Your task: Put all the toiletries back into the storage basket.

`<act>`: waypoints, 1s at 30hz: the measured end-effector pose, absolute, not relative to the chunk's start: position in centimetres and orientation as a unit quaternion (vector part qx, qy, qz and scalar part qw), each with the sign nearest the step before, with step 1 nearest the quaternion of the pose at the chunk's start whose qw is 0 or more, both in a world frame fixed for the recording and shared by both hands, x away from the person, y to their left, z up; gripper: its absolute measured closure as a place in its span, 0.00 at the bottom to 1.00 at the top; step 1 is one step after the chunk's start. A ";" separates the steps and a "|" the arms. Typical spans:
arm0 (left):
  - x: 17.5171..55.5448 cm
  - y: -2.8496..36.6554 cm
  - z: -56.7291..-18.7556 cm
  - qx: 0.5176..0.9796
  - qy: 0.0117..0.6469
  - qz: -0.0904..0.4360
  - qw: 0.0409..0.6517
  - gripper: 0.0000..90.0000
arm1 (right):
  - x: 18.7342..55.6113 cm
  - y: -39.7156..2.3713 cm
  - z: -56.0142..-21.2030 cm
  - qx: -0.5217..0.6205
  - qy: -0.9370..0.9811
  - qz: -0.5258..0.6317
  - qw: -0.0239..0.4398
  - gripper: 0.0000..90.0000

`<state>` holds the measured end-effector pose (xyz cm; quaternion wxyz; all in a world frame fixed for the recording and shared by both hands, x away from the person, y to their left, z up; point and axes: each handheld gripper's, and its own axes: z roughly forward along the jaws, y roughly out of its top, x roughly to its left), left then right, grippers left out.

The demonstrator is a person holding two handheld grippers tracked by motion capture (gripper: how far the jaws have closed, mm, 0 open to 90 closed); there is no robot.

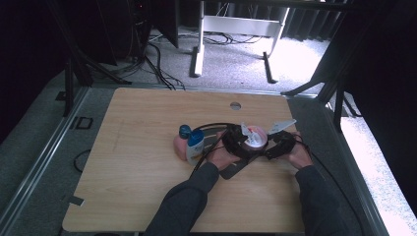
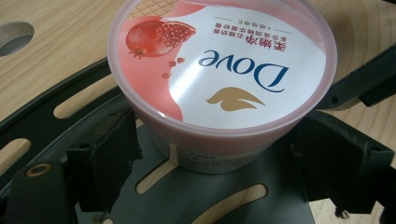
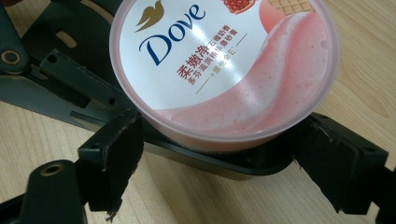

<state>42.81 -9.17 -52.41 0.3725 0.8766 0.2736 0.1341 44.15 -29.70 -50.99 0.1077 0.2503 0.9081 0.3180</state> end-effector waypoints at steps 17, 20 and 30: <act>42.9 -8.8 -52.6 0.872 0.279 0.126 0.381 0.20 | 43.7 -29.8 -50.4 0.257 0.905 0.314 0.129 0.18; 42.9 -8.8 -52.6 0.872 0.279 0.126 0.383 0.21 | 44.0 -30.1 -50.7 0.268 0.903 0.315 0.116 0.16; 42.8 -8.9 -52.5 0.872 0.281 0.125 0.381 0.21 | 44.4 -31.4 -52.0 0.300 0.884 0.352 0.071 0.14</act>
